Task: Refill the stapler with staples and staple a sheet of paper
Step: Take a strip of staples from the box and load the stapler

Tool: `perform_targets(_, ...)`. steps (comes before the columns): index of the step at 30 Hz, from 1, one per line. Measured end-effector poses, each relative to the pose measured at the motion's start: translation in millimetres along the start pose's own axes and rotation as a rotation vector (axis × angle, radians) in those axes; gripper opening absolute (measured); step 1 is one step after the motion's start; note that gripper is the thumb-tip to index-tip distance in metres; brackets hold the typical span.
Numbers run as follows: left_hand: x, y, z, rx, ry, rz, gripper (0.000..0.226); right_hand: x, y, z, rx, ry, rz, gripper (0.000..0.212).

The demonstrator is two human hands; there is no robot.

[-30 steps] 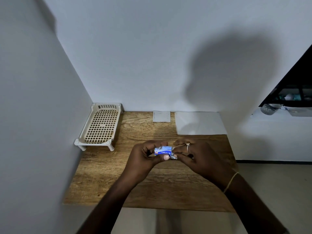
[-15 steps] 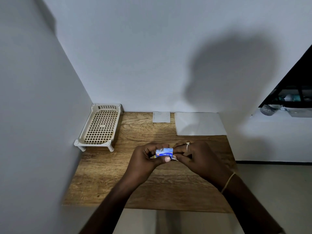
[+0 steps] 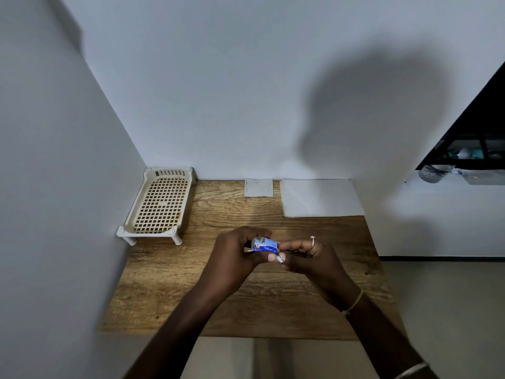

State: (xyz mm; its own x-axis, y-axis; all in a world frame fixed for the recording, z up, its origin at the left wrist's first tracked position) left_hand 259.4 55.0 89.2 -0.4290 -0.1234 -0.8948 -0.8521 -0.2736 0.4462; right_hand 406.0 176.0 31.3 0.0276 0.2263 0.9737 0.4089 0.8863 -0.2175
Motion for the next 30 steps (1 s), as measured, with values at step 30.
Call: perform_targets(30,41.7,-16.1,-21.2,-0.029,0.031,-0.480,0.035,14.8,8.8,-3.2,0.016,0.015,-0.313,0.008)
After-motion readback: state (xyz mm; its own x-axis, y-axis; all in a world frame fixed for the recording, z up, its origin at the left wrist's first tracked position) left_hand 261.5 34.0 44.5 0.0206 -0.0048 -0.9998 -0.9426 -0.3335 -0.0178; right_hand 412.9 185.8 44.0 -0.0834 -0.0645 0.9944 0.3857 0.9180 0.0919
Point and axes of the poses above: each hand's wrist, its own z-axis towards the middle knuckle, its own y-axis out of the back of the hand, x = y × z, the point moved 5 cm from there along z, towards the middle knuckle, and after that the axes turned 14 degrees about x, right-handed, at the moved point
